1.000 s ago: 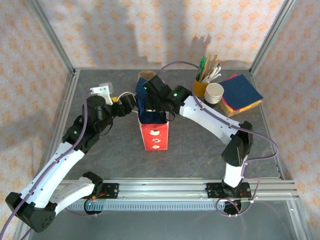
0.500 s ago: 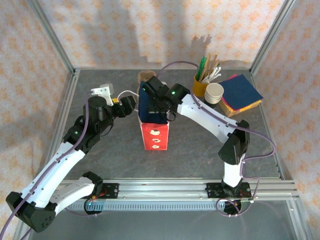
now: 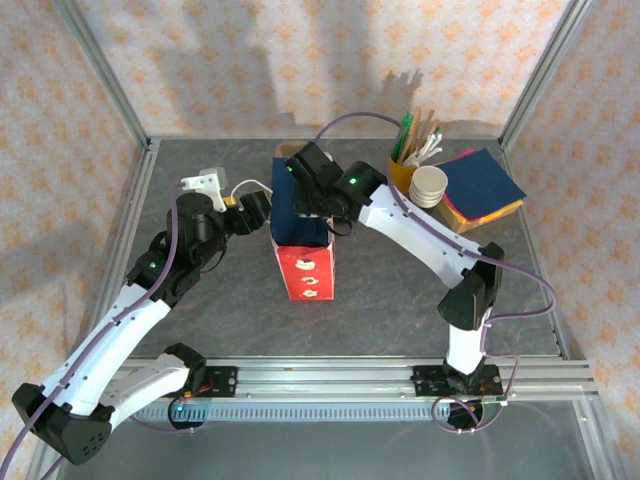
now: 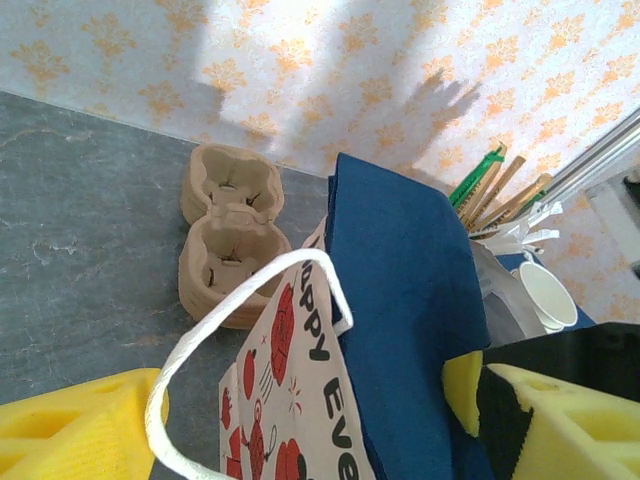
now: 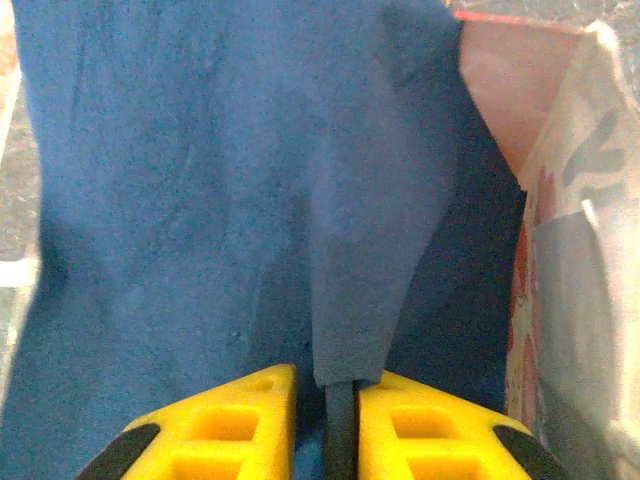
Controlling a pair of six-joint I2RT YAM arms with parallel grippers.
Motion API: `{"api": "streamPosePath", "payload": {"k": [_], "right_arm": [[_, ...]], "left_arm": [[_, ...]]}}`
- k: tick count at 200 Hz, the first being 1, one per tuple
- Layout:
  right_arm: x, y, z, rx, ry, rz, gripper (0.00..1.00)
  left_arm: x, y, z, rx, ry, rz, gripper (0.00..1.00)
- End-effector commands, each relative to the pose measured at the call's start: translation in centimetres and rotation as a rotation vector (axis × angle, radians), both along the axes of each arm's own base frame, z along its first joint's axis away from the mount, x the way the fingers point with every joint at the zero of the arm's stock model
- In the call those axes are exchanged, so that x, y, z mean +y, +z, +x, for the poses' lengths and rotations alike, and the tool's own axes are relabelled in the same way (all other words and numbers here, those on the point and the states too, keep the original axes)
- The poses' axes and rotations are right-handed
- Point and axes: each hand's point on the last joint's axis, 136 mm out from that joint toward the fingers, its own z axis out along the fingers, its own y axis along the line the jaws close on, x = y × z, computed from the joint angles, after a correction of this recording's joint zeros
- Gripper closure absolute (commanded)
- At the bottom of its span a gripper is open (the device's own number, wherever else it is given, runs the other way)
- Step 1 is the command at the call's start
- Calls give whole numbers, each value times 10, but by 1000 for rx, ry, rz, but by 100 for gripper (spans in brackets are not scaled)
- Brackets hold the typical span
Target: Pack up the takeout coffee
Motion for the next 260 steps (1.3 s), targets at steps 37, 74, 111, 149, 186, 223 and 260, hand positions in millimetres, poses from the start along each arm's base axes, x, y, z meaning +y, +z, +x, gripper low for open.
{"api": "streamPosePath", "payload": {"k": [37, 74, 111, 149, 186, 223, 260], "right_arm": [[4, 46, 16, -127, -23, 92, 78], [4, 49, 17, -127, -23, 83, 58], [0, 50, 17, -137, -26, 66, 58], [9, 32, 14, -105, 20, 81, 68], [7, -14, 8, -9, 23, 17, 79], [-4, -39, 9, 29, 2, -95, 84], [-8, -59, 10, 71, 2, -180, 84]], "left_arm": [[7, 2, 0, -8, 28, -1, 17], [9, 0, -1, -6, 35, 8, 17], [9, 0, -1, -9, 37, 7, 17], [11, 2, -1, -16, 44, 5, 17], [17, 10, -5, -40, 67, 4, 17], [20, 14, -7, -55, 78, 1, 17], [22, 16, -7, -61, 84, 3, 17]]}}
